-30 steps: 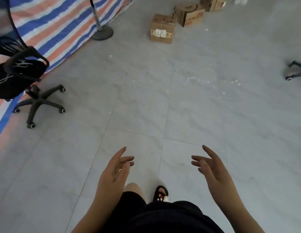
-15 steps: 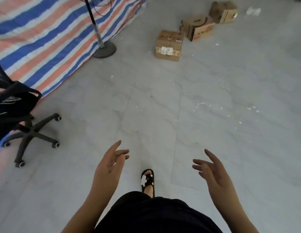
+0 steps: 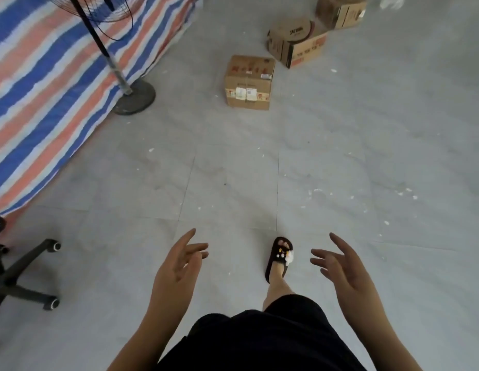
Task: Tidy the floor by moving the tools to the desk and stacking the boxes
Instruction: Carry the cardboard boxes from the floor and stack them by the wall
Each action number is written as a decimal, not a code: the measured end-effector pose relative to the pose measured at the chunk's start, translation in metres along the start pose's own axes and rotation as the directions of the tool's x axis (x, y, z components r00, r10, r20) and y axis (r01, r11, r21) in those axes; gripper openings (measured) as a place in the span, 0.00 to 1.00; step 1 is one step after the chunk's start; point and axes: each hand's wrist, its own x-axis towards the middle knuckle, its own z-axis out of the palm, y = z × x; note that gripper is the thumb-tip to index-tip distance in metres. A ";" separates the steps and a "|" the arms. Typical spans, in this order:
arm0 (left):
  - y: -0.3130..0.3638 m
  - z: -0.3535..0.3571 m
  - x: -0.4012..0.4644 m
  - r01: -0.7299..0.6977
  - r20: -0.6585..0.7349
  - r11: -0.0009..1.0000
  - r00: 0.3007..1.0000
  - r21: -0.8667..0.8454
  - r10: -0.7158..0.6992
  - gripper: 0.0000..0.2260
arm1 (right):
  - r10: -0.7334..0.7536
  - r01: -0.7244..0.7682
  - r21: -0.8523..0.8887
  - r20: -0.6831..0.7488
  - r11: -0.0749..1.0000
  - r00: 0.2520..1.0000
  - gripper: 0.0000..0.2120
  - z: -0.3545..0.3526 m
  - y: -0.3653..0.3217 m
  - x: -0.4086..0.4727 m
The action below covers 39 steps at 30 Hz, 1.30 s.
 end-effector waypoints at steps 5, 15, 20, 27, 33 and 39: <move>0.069 0.056 0.107 -0.014 -0.068 0.998 0.998 -0.062 0.009 0.18 | -0.041 0.041 -0.002 -0.026 0.999 0.999 0.16 -0.041 -0.056 0.138; 0.147 0.115 0.285 0.087 -0.094 0.993 0.991 -0.085 -0.095 0.17 | 0.050 -0.047 -0.040 0.075 0.998 0.996 0.16 -0.044 -0.120 0.339; 0.179 0.123 0.410 0.083 -0.089 0.994 0.992 -0.073 -0.090 0.18 | 0.024 -0.021 -0.053 0.064 0.998 0.998 0.15 -0.011 -0.155 0.462; 0.251 0.095 0.608 -0.011 -0.072 0.998 0.997 -0.063 0.007 0.15 | -0.035 0.036 -0.016 0.062 0.999 0.997 0.16 0.058 -0.244 0.629; 0.279 0.093 0.719 0.027 -0.007 1.000 1.000 0.014 -0.027 0.15 | 0.001 0.000 -0.031 0.048 1.000 0.999 0.16 0.083 -0.288 0.733; 0.305 0.114 0.845 0.078 -0.035 0.997 0.996 -0.018 -0.079 0.14 | 0.031 -0.027 -0.072 0.066 0.997 0.997 0.15 0.102 -0.312 0.861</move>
